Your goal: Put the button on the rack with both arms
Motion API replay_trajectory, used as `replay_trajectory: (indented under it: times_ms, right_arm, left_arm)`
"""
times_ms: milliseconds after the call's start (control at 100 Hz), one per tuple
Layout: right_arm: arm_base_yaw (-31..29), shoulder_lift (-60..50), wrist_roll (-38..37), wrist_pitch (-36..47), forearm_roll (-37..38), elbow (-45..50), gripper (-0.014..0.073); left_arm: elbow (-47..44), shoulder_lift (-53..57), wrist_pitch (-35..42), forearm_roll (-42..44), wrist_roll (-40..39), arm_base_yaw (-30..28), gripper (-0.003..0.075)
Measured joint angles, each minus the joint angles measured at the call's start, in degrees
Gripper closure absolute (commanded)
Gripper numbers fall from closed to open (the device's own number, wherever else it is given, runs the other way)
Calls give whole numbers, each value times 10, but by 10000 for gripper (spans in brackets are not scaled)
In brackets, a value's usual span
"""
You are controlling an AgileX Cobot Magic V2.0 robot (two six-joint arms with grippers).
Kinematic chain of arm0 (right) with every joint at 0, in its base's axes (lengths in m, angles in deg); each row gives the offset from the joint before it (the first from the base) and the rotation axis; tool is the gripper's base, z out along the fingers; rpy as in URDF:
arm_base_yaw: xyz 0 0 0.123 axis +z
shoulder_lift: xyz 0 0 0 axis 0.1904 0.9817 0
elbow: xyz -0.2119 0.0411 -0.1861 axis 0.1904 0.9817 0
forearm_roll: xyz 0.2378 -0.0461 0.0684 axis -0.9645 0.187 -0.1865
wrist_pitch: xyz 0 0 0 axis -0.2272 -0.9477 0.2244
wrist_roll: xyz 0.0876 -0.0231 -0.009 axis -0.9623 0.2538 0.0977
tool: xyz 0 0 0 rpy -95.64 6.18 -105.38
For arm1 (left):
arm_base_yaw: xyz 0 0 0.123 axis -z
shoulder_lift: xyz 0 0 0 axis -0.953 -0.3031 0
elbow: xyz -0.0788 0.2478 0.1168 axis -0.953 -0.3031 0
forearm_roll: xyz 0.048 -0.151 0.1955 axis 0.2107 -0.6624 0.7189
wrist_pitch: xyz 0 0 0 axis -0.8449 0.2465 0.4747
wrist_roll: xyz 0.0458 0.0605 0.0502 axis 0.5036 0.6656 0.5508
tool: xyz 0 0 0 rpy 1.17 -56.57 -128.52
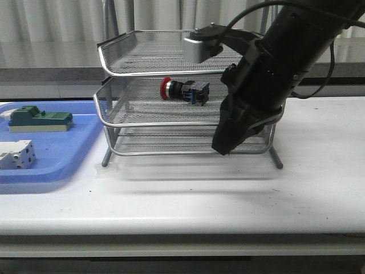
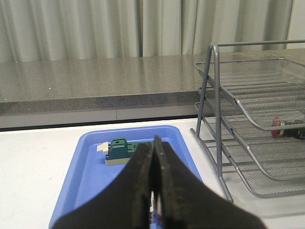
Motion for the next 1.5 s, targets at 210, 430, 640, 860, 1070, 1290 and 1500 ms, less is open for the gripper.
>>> replay_trajectory:
  times_ms: [210,430,640,860,1070,1290,1500]
  right_arm:
    - [-7,8,-5,-33,0,-22,660]
    - [-7,-21,-66,-67,-2,-26,654]
    - [-9,-88,-141,-75,8,-28,654]
    - [-46,-161,-240,-84,67,-28,654]
    - [-114,-260,-281,-85,89,24,654]
    - [-189,-403,-310,-65,93,142,654]
    - [-229,-550,-324,-50,96,231,654]
  left_arm:
    - [0,0,0,0,0,0,740]
    - [0,0,0,0,0,0,740]
    - [0,0,0,0,0,0,740]
    - [0,0,0,0,0,0,740]
    - [0,0,0,0,0,0,740]
    - [0,0,0,0,0,0,740]
    - [0,0,0,0,0,0,740]
